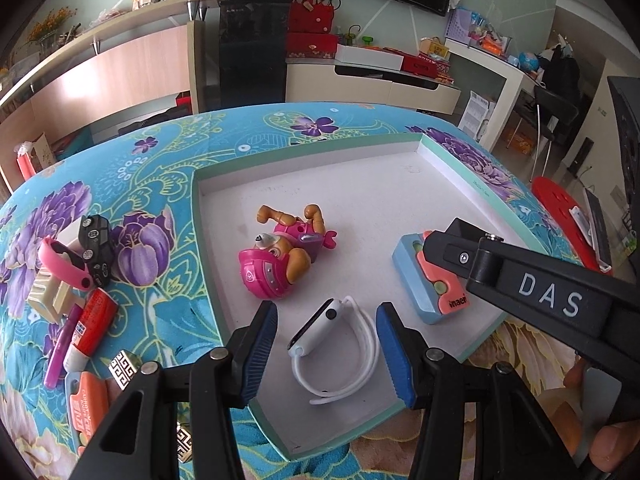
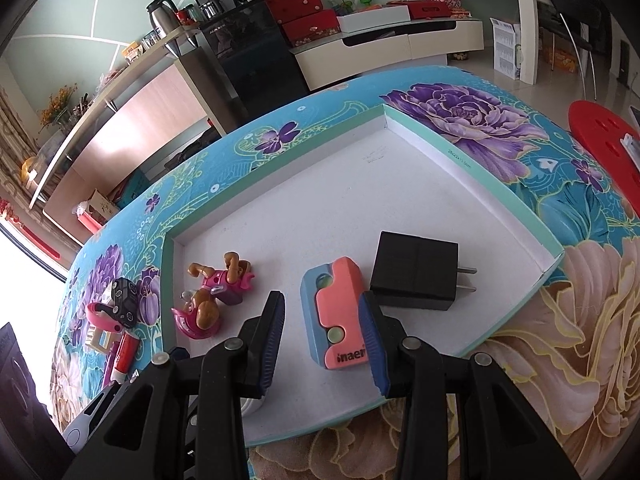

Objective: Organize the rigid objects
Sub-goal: 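Withdraw both grippers from the tray toward the remaining items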

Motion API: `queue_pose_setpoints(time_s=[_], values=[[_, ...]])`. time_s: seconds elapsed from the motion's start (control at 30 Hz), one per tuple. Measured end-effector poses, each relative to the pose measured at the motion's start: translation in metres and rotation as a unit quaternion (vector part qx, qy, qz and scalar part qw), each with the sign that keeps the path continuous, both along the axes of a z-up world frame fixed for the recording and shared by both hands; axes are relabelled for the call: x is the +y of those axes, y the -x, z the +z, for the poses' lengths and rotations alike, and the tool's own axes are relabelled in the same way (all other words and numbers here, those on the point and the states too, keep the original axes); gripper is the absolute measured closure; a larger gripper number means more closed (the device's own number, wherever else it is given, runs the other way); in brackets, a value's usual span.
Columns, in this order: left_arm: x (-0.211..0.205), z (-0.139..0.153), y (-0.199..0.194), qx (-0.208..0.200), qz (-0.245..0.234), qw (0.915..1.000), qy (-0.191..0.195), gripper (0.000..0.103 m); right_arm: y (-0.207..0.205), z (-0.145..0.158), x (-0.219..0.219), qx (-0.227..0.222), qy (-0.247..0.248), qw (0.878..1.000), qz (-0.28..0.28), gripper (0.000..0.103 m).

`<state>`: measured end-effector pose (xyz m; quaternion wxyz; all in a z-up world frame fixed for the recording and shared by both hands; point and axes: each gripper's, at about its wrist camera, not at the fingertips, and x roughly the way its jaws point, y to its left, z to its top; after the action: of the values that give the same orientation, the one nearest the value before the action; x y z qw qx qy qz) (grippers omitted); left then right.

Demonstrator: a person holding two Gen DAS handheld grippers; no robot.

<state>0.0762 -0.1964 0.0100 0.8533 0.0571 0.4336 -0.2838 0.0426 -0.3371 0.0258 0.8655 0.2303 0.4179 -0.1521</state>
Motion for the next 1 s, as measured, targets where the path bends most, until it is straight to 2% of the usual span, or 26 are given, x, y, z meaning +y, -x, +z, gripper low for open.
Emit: queue_pose_setpoints(time_s=[0.13,0.23,0.53,0.67,0.77,0.83,1.0], values=[[0.003,0.004,0.001,-0.001,0.003,1.0000,0.004,0.047,0.003,0.006,0.001,-0.009,0.006,1.000,-0.003,0.063],[0.008,0.010,0.001,-0.007,0.008,0.9999,0.009,0.043,0.004,0.010,0.000,-0.017,0.008,1.000,-0.005,0.063],[0.035,0.020,-0.010,-0.029,0.059,0.9978,0.004,0.041,-0.001,0.002,0.003,0.010,0.026,1.000,0.000,0.063],[0.049,0.020,-0.018,-0.026,0.090,0.9956,0.007,0.031,-0.004,0.001,0.007,0.019,0.033,0.999,0.005,0.063],[0.059,0.017,-0.024,-0.022,0.114,0.9932,0.001,0.024,-0.006,-0.001,0.008,0.033,0.047,0.998,0.003,0.059],[0.064,0.015,-0.027,-0.021,0.127,0.9917,-0.004,0.021,-0.008,-0.003,0.008,0.042,0.056,0.998,0.001,0.047],[0.074,0.008,-0.033,-0.012,0.152,0.9882,-0.012,0.011,-0.010,-0.005,0.009,0.047,0.057,0.997,0.002,0.042]])
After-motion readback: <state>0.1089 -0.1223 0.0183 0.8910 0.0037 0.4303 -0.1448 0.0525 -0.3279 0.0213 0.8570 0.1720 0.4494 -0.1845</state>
